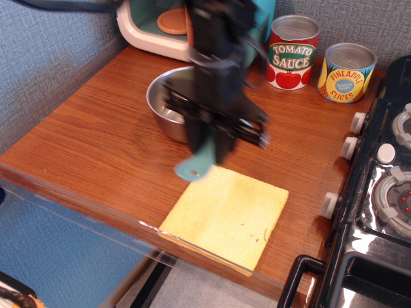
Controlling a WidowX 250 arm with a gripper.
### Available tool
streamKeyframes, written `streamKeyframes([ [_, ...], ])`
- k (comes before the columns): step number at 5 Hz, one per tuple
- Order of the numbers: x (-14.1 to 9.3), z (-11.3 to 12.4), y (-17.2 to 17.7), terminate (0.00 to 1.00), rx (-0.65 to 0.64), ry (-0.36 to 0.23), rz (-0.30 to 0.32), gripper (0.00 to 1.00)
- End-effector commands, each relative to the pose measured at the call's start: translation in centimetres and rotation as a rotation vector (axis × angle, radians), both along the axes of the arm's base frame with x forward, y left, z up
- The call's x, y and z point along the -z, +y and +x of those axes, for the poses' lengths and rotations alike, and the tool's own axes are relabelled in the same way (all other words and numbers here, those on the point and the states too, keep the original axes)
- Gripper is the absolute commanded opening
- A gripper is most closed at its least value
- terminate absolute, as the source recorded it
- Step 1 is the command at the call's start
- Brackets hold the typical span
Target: Move brush onto yellow
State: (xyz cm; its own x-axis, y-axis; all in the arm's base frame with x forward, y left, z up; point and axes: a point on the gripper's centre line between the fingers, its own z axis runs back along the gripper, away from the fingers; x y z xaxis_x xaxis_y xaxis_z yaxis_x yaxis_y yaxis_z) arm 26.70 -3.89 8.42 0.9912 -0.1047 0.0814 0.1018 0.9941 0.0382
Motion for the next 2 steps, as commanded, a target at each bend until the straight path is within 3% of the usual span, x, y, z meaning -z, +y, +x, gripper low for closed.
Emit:
streamKeyframes([
  [1,1.5,0.4,-0.7,0.0,-0.037,0.002,0.014,0.0],
  [2,2.6,0.0,0.3,0.0,-0.08,0.019,0.037,0.0],
])
